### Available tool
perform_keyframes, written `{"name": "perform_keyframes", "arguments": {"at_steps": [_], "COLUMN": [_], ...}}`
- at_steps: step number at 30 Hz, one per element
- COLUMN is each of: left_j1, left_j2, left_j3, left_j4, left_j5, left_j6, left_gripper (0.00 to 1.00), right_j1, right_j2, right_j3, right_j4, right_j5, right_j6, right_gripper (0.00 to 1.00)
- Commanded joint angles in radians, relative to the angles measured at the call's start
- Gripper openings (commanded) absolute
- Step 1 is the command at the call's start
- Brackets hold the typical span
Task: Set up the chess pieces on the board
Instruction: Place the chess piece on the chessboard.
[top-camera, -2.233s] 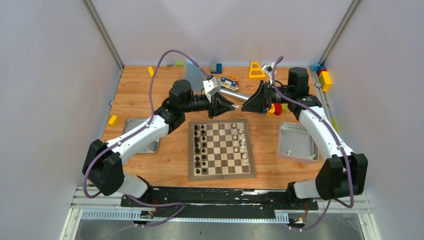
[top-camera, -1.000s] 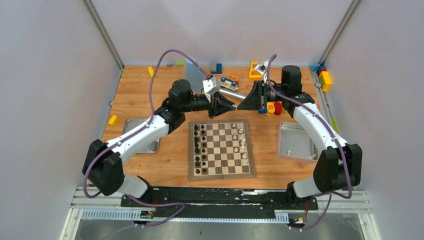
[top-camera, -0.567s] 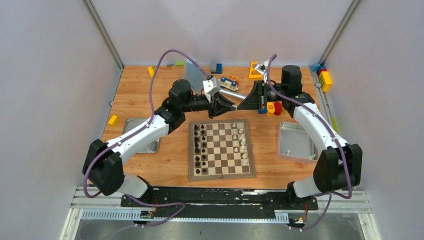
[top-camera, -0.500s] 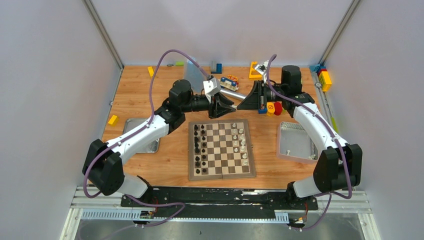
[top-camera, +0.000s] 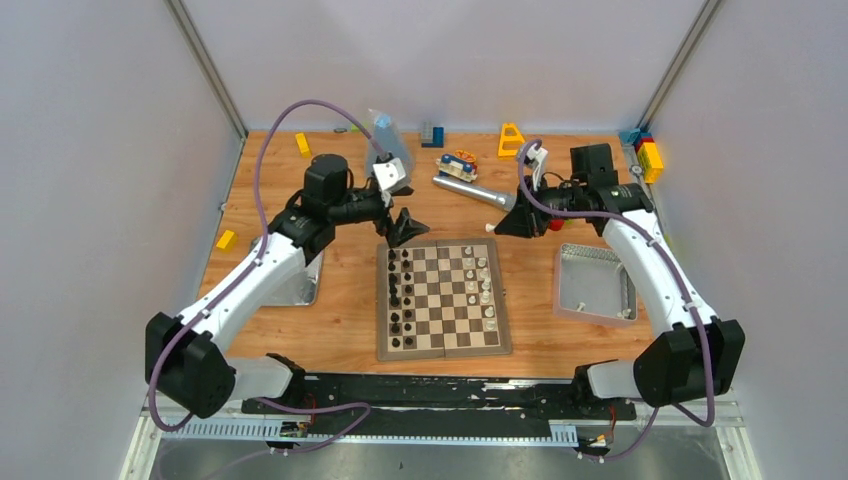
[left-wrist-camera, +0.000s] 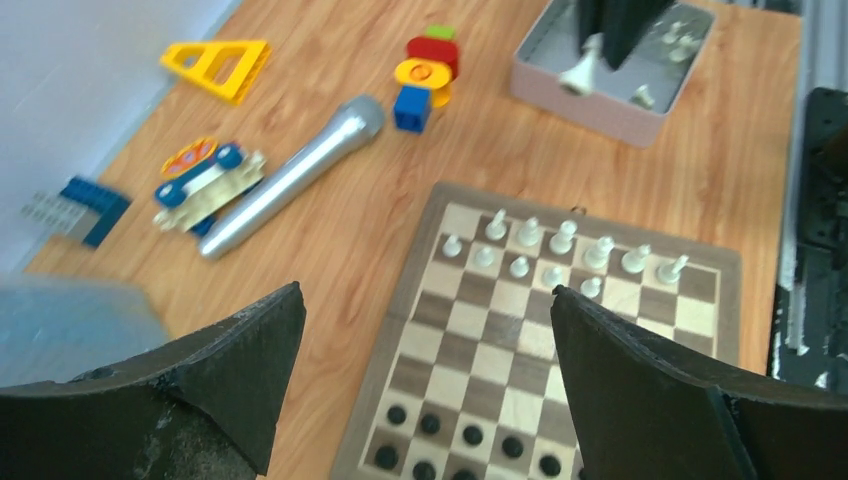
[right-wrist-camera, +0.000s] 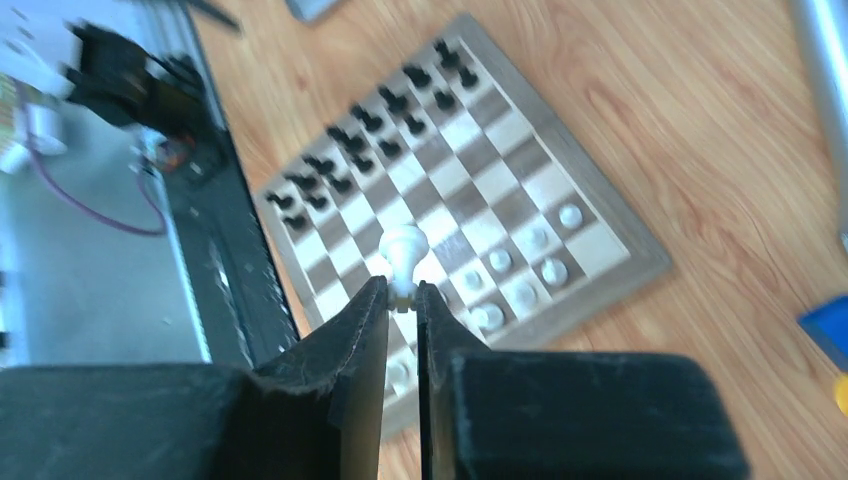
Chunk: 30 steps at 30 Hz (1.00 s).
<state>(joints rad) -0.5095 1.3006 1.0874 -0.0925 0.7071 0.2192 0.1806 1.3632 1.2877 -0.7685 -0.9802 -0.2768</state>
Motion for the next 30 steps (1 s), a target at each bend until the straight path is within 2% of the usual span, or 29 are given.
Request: {"name": "perform_keyframes", "arguments": {"at_steps": [1, 5, 9, 14, 20, 30], "left_j1": [0.080, 0.124, 0.155, 0.173, 0.189, 0.207], "left_j2": [-0.068, -0.077, -0.088, -0.084, -0.060, -0.079], "left_j3": [0.050, 0.109, 0.141, 0.163, 0.182, 0.171], "left_j4": [-0.222, -0.374, -0.447, -0.480, -0.498, -0.495], "left_j5": [-0.042, -0.096, -0.132, -0.203, -0.240, -0.263], "left_j6": [0.106, 0.124, 0.132, 0.143, 0.147, 0.155], "left_gripper": [1.00, 1.00, 1.00, 1.00, 1.00, 1.00], "right_j1": [0.039, 0.118, 0.263, 0.452, 0.612, 0.742], "right_j2": [-0.056, -0.099, -0.125, -0.151, -0.113, 0.037], "right_j3": [-0.015, -0.071, -0.132, -0.227, -0.313, -0.284], "right_j4": [-0.254, -0.329, -0.383, -0.380, -0.336, -0.320], "right_j5": [0.218, 0.355, 0.510, 0.628, 0.719, 0.834], "right_j6": [-0.289, -0.369, -0.384, -0.337, -0.294, -0.236], "right_gripper": [0.00, 0.00, 0.00, 0.00, 0.00, 0.01]}}
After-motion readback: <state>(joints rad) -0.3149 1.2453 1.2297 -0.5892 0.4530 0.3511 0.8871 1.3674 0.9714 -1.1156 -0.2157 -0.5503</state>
